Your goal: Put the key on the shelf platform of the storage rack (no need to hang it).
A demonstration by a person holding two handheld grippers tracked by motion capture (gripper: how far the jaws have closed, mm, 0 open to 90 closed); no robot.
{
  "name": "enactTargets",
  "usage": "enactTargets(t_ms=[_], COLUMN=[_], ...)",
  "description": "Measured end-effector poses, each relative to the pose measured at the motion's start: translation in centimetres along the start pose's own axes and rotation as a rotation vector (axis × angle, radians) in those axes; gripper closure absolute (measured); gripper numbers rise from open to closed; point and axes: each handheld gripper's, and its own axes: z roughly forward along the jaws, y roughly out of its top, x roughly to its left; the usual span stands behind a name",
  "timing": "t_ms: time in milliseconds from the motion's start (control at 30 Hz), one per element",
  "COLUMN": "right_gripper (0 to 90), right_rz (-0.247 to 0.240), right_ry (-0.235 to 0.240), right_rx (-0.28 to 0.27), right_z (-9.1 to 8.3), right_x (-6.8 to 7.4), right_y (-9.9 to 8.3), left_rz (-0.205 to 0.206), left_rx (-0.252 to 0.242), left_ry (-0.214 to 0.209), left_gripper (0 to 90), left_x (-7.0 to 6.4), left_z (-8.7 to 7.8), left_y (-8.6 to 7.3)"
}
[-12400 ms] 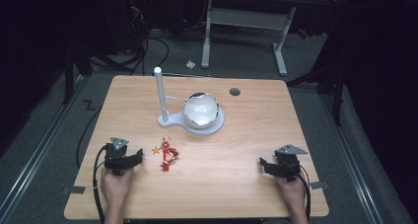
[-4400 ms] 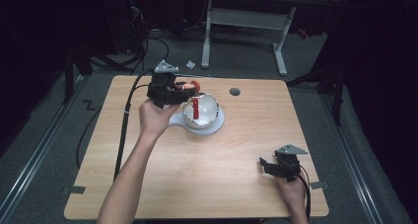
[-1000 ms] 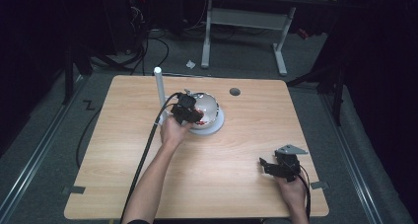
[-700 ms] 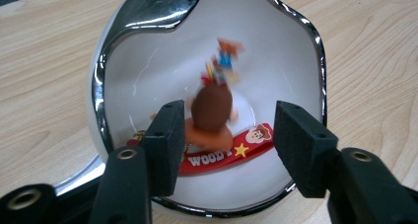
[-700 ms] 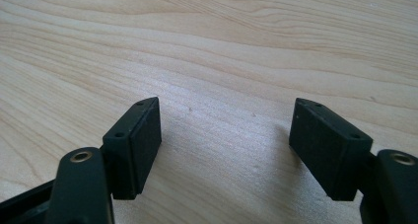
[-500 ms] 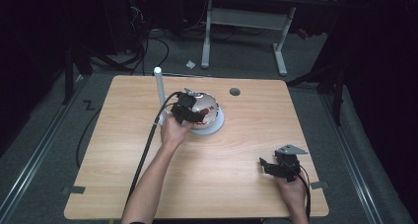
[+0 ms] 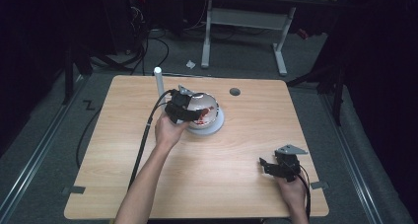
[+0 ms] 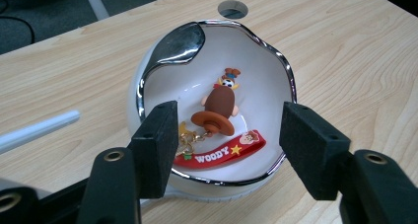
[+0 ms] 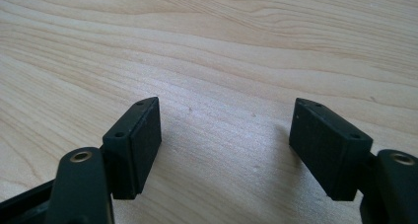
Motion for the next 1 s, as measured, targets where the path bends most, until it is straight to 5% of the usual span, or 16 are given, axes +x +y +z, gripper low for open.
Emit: enactTargets(t_ms=[1000], right_gripper=[28.4], right_rz=[0.001], right_ry=[0.000], right_rx=[0.000], right_z=[0.0], right_x=[0.0], right_y=[0.0], left_rz=[-0.013], left_rx=[-0.021], left_ry=[-0.022], left_gripper=[40.5], left_x=[1.1], left_z=[-3.6], left_y=[2.1])
